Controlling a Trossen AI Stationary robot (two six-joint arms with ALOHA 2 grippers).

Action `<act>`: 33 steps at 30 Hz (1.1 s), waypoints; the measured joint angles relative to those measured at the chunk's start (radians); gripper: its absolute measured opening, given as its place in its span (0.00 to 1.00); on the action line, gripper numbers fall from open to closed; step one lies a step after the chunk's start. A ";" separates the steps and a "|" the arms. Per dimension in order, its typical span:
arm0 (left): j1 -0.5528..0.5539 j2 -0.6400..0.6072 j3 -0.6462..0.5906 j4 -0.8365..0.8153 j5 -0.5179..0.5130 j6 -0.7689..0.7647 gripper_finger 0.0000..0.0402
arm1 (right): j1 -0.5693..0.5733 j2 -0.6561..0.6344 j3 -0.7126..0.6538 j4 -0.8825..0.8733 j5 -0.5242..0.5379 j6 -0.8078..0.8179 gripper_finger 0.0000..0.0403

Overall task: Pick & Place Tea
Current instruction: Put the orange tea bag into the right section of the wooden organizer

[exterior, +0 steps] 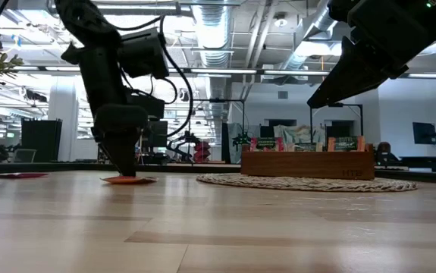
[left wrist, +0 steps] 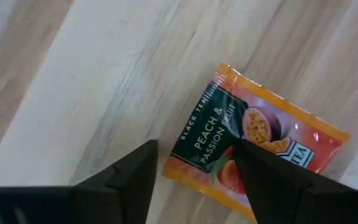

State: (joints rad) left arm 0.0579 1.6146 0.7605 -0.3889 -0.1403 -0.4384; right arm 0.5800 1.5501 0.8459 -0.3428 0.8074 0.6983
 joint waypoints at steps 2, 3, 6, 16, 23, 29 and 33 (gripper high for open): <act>0.006 -0.001 -0.018 0.029 0.023 0.002 0.48 | 0.000 0.000 0.000 0.000 0.000 0.000 0.25; 0.007 -0.001 -0.023 0.040 0.023 0.015 0.44 | 0.000 0.000 0.000 0.000 0.000 0.000 0.25; 0.002 0.000 -0.027 0.058 0.031 0.084 0.32 | 0.000 0.000 0.000 0.000 0.000 0.000 0.25; -0.043 0.010 -0.020 0.223 -0.024 0.229 0.01 | -0.016 0.000 0.000 0.008 0.000 0.000 0.25; -0.136 0.011 0.054 0.346 -0.254 0.380 0.00 | -0.030 0.000 0.000 0.036 -0.023 -0.004 0.25; -0.243 0.009 0.066 0.599 -0.359 0.607 0.00 | -0.051 0.032 -0.001 0.183 -0.044 -0.112 0.25; -0.316 0.009 0.066 0.678 -0.439 0.709 0.00 | -0.102 0.060 0.000 0.346 -0.062 -0.249 0.27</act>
State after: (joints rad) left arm -0.2576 1.6238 0.8268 0.2888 -0.5793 0.2705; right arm 0.4784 1.6100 0.8463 0.0028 0.7451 0.4495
